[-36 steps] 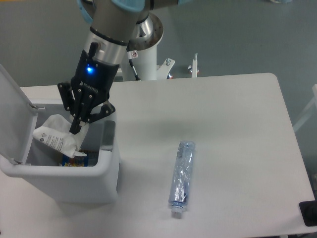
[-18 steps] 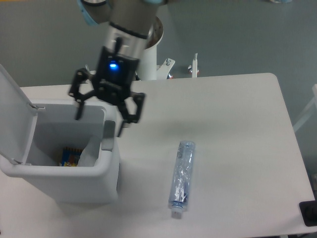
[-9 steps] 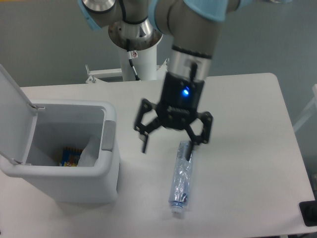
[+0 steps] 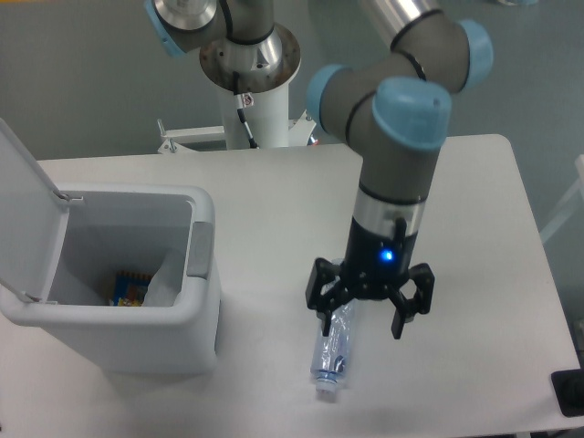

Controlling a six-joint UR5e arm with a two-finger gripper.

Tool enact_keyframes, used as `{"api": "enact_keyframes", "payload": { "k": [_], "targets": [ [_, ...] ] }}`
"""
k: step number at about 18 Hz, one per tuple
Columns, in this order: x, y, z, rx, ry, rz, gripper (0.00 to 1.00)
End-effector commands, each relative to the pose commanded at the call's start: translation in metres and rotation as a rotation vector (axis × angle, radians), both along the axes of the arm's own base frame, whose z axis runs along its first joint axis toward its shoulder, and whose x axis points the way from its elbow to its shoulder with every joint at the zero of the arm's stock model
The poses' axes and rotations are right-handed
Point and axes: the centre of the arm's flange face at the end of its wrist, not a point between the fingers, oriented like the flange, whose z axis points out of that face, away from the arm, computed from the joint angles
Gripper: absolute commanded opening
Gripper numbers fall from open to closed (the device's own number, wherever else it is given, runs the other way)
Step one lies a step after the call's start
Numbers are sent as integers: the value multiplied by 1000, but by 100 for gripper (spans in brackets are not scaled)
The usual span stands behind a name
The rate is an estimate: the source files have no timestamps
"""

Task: Place the trash in the trash can
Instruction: 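Move the open gripper over the clear plastic bottle and lower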

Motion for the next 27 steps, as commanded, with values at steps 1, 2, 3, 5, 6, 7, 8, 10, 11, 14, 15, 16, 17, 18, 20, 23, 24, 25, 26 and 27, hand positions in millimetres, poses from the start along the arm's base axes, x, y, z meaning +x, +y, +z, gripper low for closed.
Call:
{"api": "enact_keyframes", "payload": {
  "k": [1, 2, 3, 5, 6, 7, 8, 10, 11, 14, 15, 16, 17, 18, 20, 23, 24, 25, 26, 27],
  "targets": [
    [-3, 1, -6, -12, -1, -8, 100],
    [-2, 0, -15, -37, -3, -24, 100],
    [-1, -3, -21, -61, -3, -49, 100],
    [6, -8, -40, -101, -28, -81, 100],
    [14, -10, -53, -125, -43, -84, 100],
    [21, -11, -66, -151, -51, -88, 100],
    [25, -8, -72, -168, -50, -96, 100],
    [24, -8, -90, -211, -59, -93, 100],
    [23, -8, -102, -237, -63, -93, 100],
    [31, 0, -123, -298, -47, -107, 100],
    [31, 0, -126, -302, -49, -107, 100],
    [33, 0, -132, -312, -54, -115, 100],
    [34, 1, -135, -323, -51, -124, 100],
    [36, 1, -136, -339, -40, -129, 100],
    [38, 2, -139, -353, -37, -133, 100],
    [43, 2, -144, -394, -8, -175, 100],
    [46, 3, -144, -397, 1, -201, 100],
    [46, 3, -145, -398, 1, -206, 100],
    [46, 4, -145, -398, 4, -207, 100],
    [47, 4, -147, -400, 1, -208, 100]
  ]
}}
